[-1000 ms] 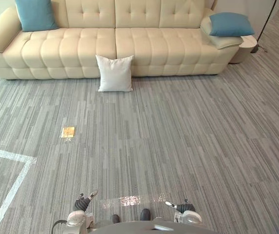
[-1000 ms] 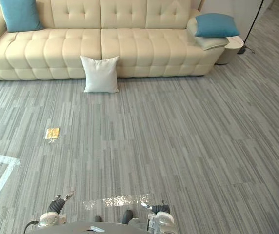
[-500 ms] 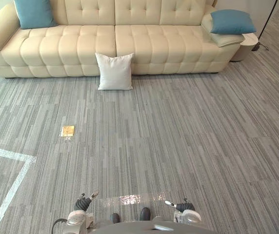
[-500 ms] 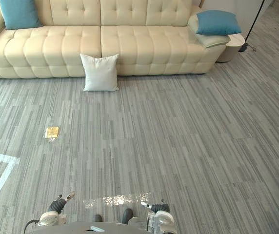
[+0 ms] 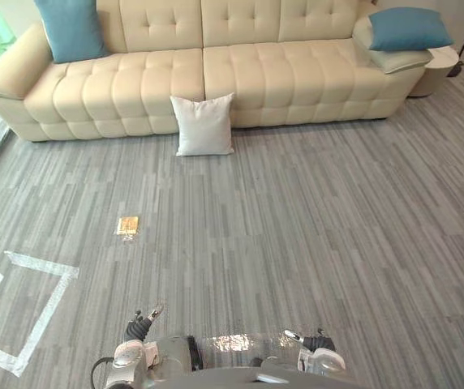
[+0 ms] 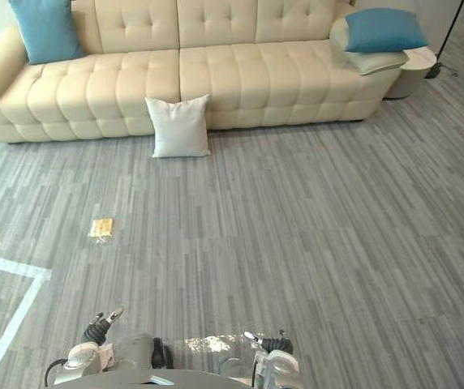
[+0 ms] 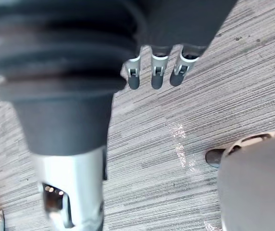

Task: Pick up cushions and gather them together orderly.

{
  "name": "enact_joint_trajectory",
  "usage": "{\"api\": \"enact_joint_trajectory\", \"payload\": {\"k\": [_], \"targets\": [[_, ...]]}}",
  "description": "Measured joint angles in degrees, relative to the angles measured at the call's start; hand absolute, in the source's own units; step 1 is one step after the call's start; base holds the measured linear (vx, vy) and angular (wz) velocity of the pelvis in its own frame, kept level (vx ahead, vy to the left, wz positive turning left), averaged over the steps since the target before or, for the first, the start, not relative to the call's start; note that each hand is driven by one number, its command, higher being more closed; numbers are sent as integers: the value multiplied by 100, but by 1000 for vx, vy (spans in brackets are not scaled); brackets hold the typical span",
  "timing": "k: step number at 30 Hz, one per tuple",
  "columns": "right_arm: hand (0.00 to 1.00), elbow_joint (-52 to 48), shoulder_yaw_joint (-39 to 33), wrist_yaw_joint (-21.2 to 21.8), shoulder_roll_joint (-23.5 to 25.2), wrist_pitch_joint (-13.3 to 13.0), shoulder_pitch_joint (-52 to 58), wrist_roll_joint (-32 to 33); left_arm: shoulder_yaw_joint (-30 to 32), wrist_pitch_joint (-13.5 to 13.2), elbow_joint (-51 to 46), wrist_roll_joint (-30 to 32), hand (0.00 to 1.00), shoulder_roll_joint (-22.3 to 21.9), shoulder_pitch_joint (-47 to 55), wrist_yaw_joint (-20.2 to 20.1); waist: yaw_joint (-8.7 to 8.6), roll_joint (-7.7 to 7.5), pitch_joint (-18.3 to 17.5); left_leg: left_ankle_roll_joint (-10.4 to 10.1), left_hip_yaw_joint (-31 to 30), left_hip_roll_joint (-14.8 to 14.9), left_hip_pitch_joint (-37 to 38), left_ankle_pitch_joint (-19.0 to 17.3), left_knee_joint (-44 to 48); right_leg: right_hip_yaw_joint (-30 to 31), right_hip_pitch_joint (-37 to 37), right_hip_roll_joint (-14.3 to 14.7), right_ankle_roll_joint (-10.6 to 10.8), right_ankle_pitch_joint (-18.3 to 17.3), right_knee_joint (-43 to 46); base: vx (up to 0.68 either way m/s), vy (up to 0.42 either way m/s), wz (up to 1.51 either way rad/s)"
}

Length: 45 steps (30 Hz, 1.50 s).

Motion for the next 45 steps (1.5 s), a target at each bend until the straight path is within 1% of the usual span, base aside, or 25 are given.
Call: {"api": "enact_joint_trajectory", "payload": {"k": [2,3,4,6,8,9,10,14,16,17,19,21,23,25,27,28,29,32,35,36,38,40,41,42,45], "targets": [[0,-1,16,-4,-13,20,-7,9,0,-6,-2,-3,0,-13,-2,-1,6,36,4,-29,5,-5,-47,641,-1053,65,157,-145,240,-146,-40,391,339,-19],[0,-4,66,-9,-14,32,2,9,2,-16,-4,-2,0,-40,-6,5,57,44,-20,22,94,-22,-6,1348,-1185,114,264,-240,373,-234,-92,362,288,-17],[0,6,139,-10,-18,50,42,8,3,-23,-12,-2,0,-49,-23,3,84,33,-48,316,209,-98,27,1441,-1164,133,318,-291,371,-254,-159,488,272,-15],[0,1,267,0,74,55,-12,-35,83,-60,-46,-22,0,-9,-107,7,153,-111,-61,462,341,-96,-245,965,-498,407,342,-243,0,119,-391,507,189,-20],[0,20,257,4,185,57,-94,-51,469,-90,-98,-160,0,-1,-133,-10,263,-162,14,576,504,171,-488,648,646,765,577,-331,-19,856,-586,413,244,-52],[0,35,261,5,203,57,-105,-56,509,-102,-96,-168,0,34,-118,0,260,-254,-37,454,357,20,-539,573,480,830,594,-463,59,889,-575,297,236,-51],[0,84,259,12,183,60,24,-62,430,-81,-10,-153,0,33,-29,0,239,-291,-274,480,56,-213,-383,802,-508,901,521,-507,98,879,-521,181,183,-33],[0,230,201,49,165,60,13,-107,331,-7,33,-199,0,127,-28,-7,184,-369,-356,601,232,-497,-325,304,-306,1088,-191,-891,277,742,959,289,190,-10],[0,233,157,53,133,50,-30,-99,117,52,97,-203,0,241,-21,-5,92,-470,-334,818,266,-715,139,157,-489,1385,-1029,-953,700,717,3268,343,139,15],[0,237,165,56,135,46,-36,-96,88,60,124,-200,0,268,-13,-4,95,-469,-317,849,263,-748,300,91,-538,1371,-1160,-943,697,720,3735,349,85,-4],[0,47,246,59,108,1,-45,-90,86,104,130,-203,0,248,89,16,77,-326,-163,850,232,-787,1212,-214,-807,920,-1733,-799,251,315,5360,407,40,-23],[0,-197,272,63,98,-26,-22,-87,32,104,157,-202,0,219,146,16,-13,-249,-149,788,201,-719,1721,-298,-1045,532,-2116,-670,119,-30,5584,336,-22,5],[0,-275,271,99,115,-97,-55,-69,60,101,249,-203,0,122,116,19,-60,-196,-85,695,170,-510,2246,-310,-1271,123,-2636,-413,-115,-457,4903,349,-90,20],[0,-407,268,142,159,-108,-65,-49,170,102,253,-198,0,46,110,19,-89,-183,-76,612,149,-307,2574,-309,-1502,-63,-3026,-180,-141,-431,3810,455,-203,27],[0,-456,270,166,183,-107,-72,-50,213,101,269,-100,0,29,111,18,-104,-191,-67,445,111,-187,2904,-331,-1775,-44,-3155,50,-124,43,2458,452,-235,32],[0,-440,275,169,193,-93,-62,-56,216,100,273,-36,0,45,114,16,-105,-248,-71,349,29,-218,3085,-386,-1855,38,-3101,79,-93,530,1623,524,-285,30],[0,-446,268,194,145,-93,-128,-75,225,104,399,24,0,-65,23,6,-96,-96,-48,210,-152,-99,3335,-454,-1863,81,-2975,187,-384,1199,1759,518,-277,26],[0,-537,254,223,72,-98,-168,-94,214,83,410,135,0,-215,-25,-14,-118,28,-27,95,-336,-83,3360,-121,-1826,63,-3102,120,-451,578,2377,452,-262,14],[0,-540,247,252,13,-76,-120,-101,211,101,447,252,0,-315,-37,-14,-205,214,-129,-51,-660,203,3509,46,-1612,-281,-2826,115,-614,33,2778,429,-209,43],[0,-522,251,252,21,-49,-96,-108,213,102,414,256,0,-339,-75,-25,-247,221,-125,-235,-813,337,3456,159,-1279,-459,-2568,125,-625,-121,2729,342,-184,72],[0,-566,266,251,35,-35,-11,-113,255,108,318,254,0,-374,-143,-27,-225,187,-138,-523,-1051,513,2944,400,-95,-638,-2176,173,-591,-235,2494,300,-159,54],[0,-566,266,250,8,22,72,-114,421,107,91,241,0,-438,-98,-26,-119,202,-120,-811,-1079,808,2059,1031,1873,-673,-1637,334,-578,-248,1985,269,-71,5],[0,-566,258,245,-3,26,101,-116,453,109,67,235,0,-461,-93,-28,-109,244,-137,-770,-990,928,1804,918,2382,-681,-1468,393,-591,-228,1834,334,-2,-20],[0,-527,259,245,0,57,156,-119,485,110,-9,236,0,-463,-75,-26,-91,246,-141,-602,-602,1095,1334,493,3084,-652,-968,465,-589,-202,1474,350,30,-16],[0,-415,238,245,2,75,167,-114,486,99,-109,236,0,-459,-74,-25,-24,210,-143,-284,-27,1119,842,-4,2817,-543,-416,437,-448,-63,936,262,64,-22]]}}
